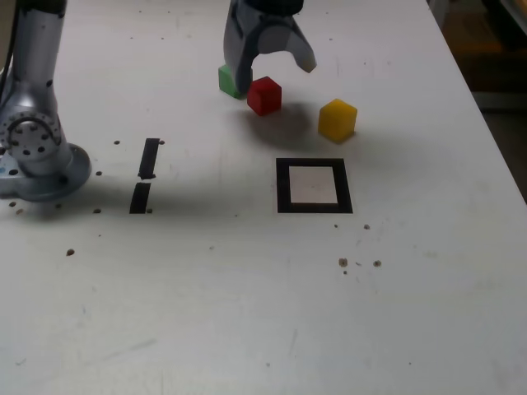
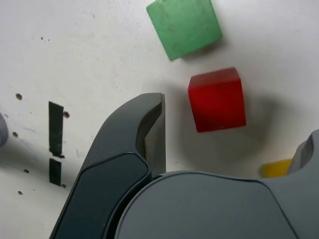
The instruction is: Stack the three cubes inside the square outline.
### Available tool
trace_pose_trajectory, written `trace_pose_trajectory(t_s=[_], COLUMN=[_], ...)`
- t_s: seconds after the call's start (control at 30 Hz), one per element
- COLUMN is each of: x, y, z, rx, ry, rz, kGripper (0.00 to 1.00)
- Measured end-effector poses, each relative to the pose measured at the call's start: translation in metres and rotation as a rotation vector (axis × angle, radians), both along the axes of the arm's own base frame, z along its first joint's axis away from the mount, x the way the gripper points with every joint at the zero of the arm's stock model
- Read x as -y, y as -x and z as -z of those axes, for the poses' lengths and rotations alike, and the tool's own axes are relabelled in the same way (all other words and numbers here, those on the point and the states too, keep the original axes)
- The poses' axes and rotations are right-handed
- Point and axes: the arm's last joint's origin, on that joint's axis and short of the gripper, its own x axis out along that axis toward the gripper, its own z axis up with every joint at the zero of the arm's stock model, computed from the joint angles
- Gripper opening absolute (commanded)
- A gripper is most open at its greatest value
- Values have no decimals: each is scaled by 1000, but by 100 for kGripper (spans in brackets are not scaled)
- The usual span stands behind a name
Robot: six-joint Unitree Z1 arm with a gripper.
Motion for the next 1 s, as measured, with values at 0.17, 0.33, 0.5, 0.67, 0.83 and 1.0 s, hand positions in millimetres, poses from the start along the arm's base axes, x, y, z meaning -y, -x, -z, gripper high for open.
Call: trace_pose_trajectory(t_s=[0.17,0.33,0.5,0.67,0.83,1.0], x=[-14,-17,-18,-18,-17,-11], y=[-3,-3,-6,-6,-6,4], z=[22,29,34,35,36,22], rx=[-30,-44,-32,-22,-16,-40], ry=[14,21,17,20,26,21], rz=[-35,-42,-43,-45,-43,-31], kGripper=[89,67,44,32,23,21])
